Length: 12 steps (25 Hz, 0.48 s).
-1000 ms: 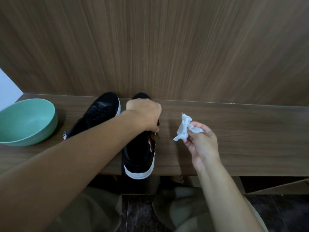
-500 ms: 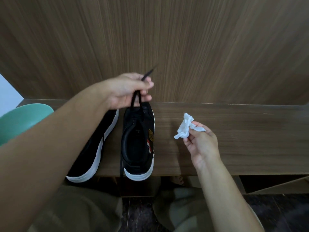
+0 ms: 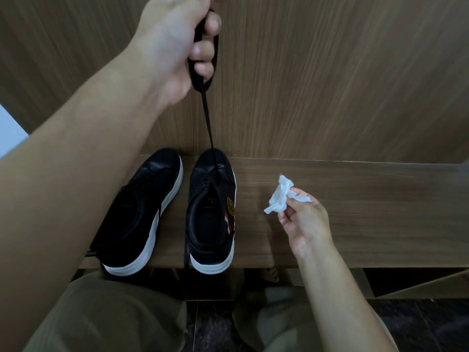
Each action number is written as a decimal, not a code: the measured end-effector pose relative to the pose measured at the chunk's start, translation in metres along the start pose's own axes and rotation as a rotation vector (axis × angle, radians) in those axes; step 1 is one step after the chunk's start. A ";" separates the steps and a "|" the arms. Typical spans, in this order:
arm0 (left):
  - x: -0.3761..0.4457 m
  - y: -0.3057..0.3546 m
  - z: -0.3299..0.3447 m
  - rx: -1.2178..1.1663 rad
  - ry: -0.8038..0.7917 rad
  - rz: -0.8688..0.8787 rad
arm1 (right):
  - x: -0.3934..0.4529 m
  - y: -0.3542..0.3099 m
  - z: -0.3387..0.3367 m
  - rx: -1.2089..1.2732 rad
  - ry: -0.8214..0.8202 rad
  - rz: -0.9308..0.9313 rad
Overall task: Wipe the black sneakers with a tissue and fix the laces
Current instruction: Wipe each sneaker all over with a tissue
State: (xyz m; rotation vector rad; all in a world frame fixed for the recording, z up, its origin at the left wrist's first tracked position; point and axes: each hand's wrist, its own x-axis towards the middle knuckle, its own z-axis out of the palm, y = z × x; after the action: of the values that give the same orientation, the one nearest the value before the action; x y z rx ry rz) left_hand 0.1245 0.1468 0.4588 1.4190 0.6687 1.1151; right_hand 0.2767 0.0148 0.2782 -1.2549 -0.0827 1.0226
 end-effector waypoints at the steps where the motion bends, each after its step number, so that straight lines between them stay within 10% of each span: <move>1: -0.004 0.000 -0.002 0.079 -0.007 0.013 | 0.000 0.000 0.000 0.002 -0.002 0.002; 6: -0.024 -0.007 -0.022 0.427 -0.040 -0.041 | -0.001 0.000 0.001 -0.004 -0.003 0.012; 12: -0.073 -0.111 -0.040 0.960 -0.251 -0.644 | -0.003 0.005 0.004 -0.033 -0.013 0.018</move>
State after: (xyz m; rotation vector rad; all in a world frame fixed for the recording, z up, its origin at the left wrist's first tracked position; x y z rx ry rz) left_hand 0.0826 0.1192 0.3296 1.8665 1.4505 0.0519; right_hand 0.2700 0.0155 0.2769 -1.2812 -0.0982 1.0488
